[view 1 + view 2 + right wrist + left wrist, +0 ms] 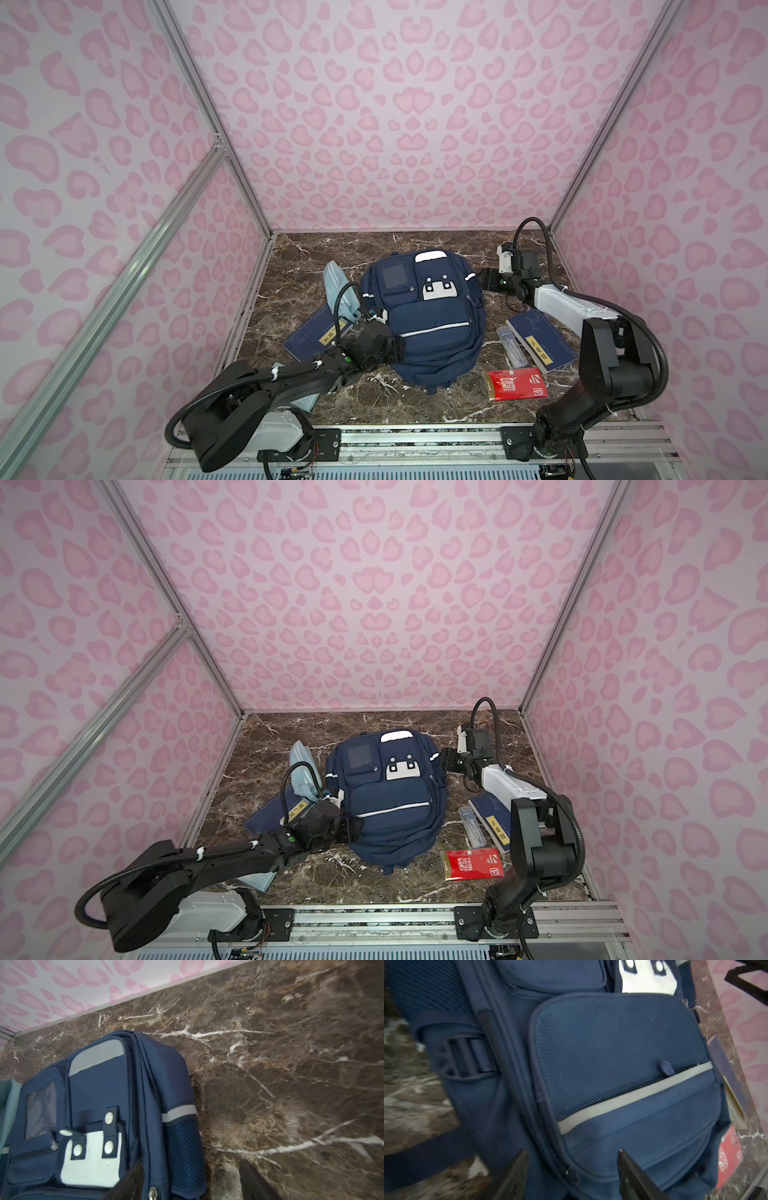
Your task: Pack the student bag
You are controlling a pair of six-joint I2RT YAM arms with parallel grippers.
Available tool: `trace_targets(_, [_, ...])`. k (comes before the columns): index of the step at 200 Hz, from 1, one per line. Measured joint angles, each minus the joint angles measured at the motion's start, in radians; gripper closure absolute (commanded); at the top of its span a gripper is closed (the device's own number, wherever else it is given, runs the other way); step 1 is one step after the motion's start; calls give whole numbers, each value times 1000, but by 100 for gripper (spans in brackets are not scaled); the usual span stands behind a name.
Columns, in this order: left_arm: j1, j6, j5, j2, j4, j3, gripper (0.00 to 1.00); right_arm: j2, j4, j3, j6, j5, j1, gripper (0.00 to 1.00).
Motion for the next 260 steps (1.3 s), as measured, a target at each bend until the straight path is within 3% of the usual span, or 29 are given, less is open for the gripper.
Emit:
trace_targets(28, [-66,-35,-91,157,-3,125,53,129,-55,95,-27,-23,-3,51])
trace_targets(56, [-78,-51,-132,241,17,174,63,180,-64,106,-35,-50,-18,89])
trace_targets(62, [-77,-51,-145,253,15,183,69,183,-66,106,-35,-49,-25,92])
trace_targets(83, [-64,-48,-174,280,-5,231,76,176,-56,77,-32,-52,-54,98])
trace_targets(177, [140,79,-169,515,-90,604,75,6,-63,-110,29,-11,-27,94])
trace_targets(196, [171,103,-153,541,-118,670,65,-55,-87,-153,45,-5,2,86])
trace_targets(215, [200,125,-131,539,-128,714,36,-124,-102,-206,56,-22,20,71])
trace_targets(224, [210,134,-106,524,-129,718,27,-146,-111,-219,65,-33,21,63])
trace_targets(244, [216,154,-100,446,-144,692,25,-177,-121,-223,72,-53,-1,52])
trace_targets(260, [206,165,-101,354,-145,626,27,-193,-129,-220,80,-40,-19,50])
